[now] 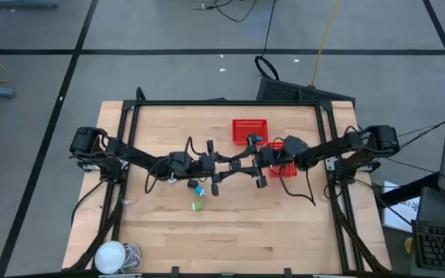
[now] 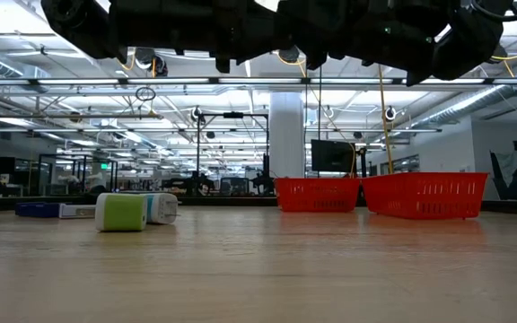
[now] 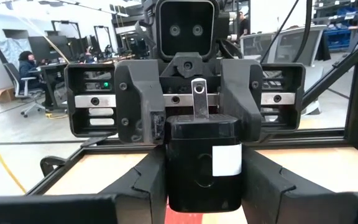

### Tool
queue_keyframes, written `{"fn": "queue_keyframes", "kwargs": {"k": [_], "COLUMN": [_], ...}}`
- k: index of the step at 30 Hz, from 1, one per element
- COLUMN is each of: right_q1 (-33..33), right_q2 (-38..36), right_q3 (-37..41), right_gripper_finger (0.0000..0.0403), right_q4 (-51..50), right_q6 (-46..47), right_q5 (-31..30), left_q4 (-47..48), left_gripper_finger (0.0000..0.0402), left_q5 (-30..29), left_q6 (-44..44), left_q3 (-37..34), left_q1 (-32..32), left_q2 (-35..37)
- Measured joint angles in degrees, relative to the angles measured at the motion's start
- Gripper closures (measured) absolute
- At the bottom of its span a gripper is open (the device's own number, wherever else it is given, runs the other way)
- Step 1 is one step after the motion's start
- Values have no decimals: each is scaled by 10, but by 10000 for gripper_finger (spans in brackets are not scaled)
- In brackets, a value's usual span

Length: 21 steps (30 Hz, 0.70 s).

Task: Pick & Place Office items
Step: Put the bottom black charger adapter into the bottom red bin

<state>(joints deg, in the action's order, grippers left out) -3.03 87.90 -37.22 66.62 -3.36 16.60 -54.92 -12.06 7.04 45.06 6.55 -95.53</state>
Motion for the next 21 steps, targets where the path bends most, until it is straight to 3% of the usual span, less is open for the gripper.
{"fn": "queue_keyframes", "kwargs": {"k": [7, 15, 21], "right_q1": [0, -23, -45], "right_q2": [0, -58, -149], "right_q3": [0, 0, 1], "right_gripper_finger": [260, 260, 260], "right_q4": [-18, -101, -246], "right_q6": [-6, -12, -21], "right_q5": [-3, 0, -3], "left_q4": [0, 12, 126], "left_gripper_finger": [250, 136, 98], "left_q5": [0, 1, 0], "left_q6": [0, -56, -26], "left_q3": [0, 1, 2], "left_q1": [0, 0, 0], "left_q2": [0, 12, 71]}}
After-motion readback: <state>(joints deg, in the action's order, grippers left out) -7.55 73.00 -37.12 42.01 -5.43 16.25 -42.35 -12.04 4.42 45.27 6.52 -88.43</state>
